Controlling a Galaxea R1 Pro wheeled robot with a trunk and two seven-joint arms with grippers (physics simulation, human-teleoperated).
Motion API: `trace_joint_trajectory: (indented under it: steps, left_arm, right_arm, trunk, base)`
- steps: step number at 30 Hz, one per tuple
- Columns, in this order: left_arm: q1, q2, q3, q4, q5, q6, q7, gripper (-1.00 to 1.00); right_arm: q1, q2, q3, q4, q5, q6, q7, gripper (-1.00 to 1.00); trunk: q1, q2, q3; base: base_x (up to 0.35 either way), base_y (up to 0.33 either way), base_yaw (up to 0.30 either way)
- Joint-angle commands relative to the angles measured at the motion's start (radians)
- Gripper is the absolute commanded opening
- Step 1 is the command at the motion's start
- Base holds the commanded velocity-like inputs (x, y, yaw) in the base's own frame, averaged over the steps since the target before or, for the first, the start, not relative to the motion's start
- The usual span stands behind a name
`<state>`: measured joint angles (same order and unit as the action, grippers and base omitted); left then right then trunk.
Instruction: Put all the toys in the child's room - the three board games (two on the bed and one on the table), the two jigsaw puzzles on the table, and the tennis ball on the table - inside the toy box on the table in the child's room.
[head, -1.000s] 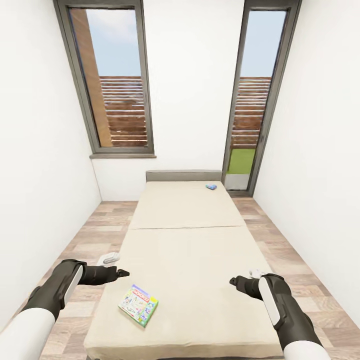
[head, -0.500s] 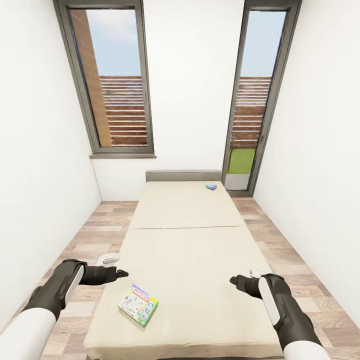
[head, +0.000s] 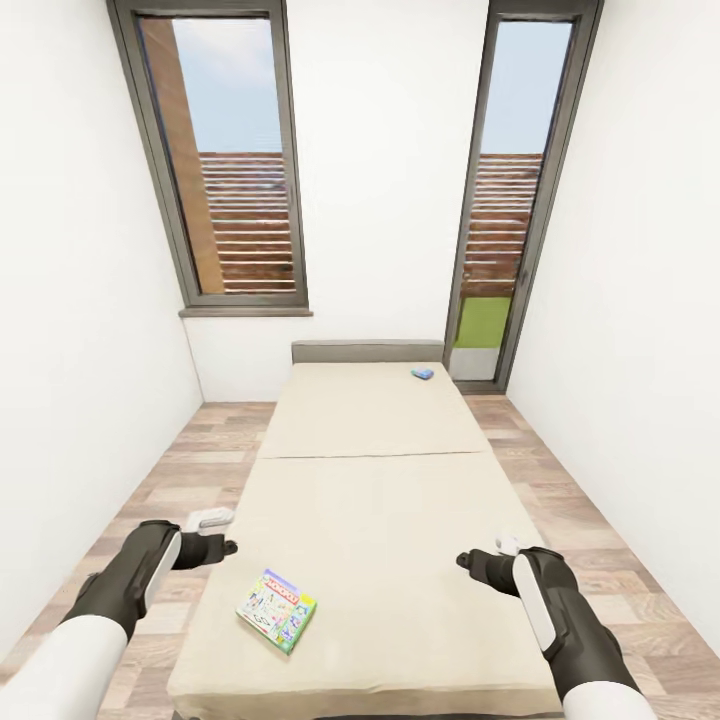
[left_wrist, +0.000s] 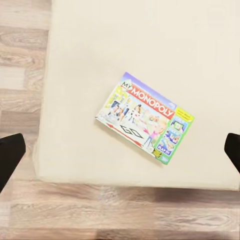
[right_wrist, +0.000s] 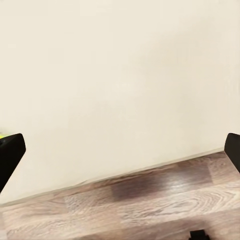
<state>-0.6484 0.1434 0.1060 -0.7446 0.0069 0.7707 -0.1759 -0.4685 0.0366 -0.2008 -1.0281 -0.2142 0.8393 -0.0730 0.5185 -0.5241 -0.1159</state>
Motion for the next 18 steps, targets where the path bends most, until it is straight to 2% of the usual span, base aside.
trace_joint_trajectory:
  steps: [1,6,18]
  left_arm:
    - [-0.001,-0.006,0.002,0.0,0.001,0.0,0.022,1.0]
    - [-0.003,-0.036,0.005,0.001,0.003,-0.022,0.106,1.0]
    - [-0.003,-0.046,0.0,0.002,0.003,-0.033,0.128,1.0]
  right_arm:
    - [-0.001,0.001,-0.002,-0.001,-0.01,0.003,-0.008,1.0]
    - [-0.001,0.003,-0.001,0.001,-0.007,-0.007,-0.011,1.0]
    - [-0.001,-0.004,0.0,0.023,-0.009,-0.044,-0.013,1.0]
  trunk:
    - [0.0,-0.002,-0.002]
    - [0.0,-0.002,-0.002]
    - [0.0,-0.002,-0.002]
  base:
    - [0.0,0.0,0.0]
    - [0.0,0.0,0.0]
    - [0.0,0.0,0.0]
